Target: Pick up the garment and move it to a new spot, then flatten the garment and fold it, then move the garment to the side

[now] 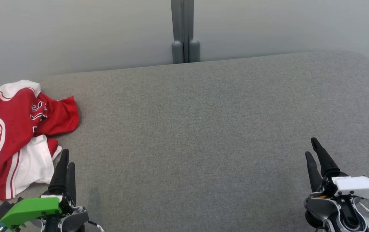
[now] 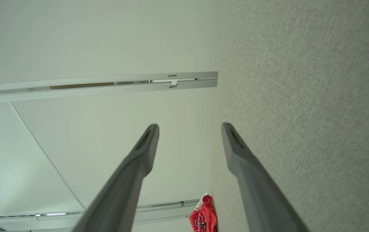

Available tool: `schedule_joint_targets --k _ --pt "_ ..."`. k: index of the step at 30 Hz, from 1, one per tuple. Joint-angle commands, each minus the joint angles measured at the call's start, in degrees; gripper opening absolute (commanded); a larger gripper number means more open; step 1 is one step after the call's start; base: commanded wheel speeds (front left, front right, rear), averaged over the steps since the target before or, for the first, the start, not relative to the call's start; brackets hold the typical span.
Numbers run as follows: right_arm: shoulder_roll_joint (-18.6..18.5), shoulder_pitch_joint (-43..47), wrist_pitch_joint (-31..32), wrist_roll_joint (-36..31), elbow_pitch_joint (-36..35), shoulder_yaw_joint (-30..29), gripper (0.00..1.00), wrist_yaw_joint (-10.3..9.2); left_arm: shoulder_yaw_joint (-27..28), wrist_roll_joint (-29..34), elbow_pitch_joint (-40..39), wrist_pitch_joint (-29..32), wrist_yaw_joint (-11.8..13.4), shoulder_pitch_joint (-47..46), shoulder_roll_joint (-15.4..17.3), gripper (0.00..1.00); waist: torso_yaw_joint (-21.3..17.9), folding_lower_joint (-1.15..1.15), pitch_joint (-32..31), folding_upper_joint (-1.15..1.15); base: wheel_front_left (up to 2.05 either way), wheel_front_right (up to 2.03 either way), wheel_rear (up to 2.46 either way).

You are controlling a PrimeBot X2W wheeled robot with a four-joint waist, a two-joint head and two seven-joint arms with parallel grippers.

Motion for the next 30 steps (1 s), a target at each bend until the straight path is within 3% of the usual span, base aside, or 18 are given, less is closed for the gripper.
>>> schedule_joint_targets --k 1,12,13,30 --pt "-0.29 -0.90 -0.66 -0.73 -1.18 0.47 1.00 0.01 -0.30 0.59 -1.29 -0.66 -0.05 -0.74 0.24 1.00 0.00 0.00 0.00 0.00 0.00 0.00 0.00" --pt "-0.35 -0.37 -3.45 -9.47 -2.25 1.65 1.00 0.01 -1.66 5.35 -2.29 -3.43 -0.07 0.38 0.29 1.00 0.01 0.00 -0.01 0.00 0.00 0.00 0.00" --pt "-0.36 -0.21 -4.31 -13.80 -2.95 2.11 1.00 0.02 -1.91 7.90 -2.47 -4.28 0.01 0.71 0.31 1.00 0.03 0.00 0.00 0.00 0.00 0.00 0.00" --pt "-0.45 1.08 -7.99 -35.14 -5.90 4.05 1.00 0.02 -3.41 25.29 -3.44 -7.95 1.01 2.30 0.39 1.00 0.08 0.00 0.03 0.00 0.00 0.00 0.00"
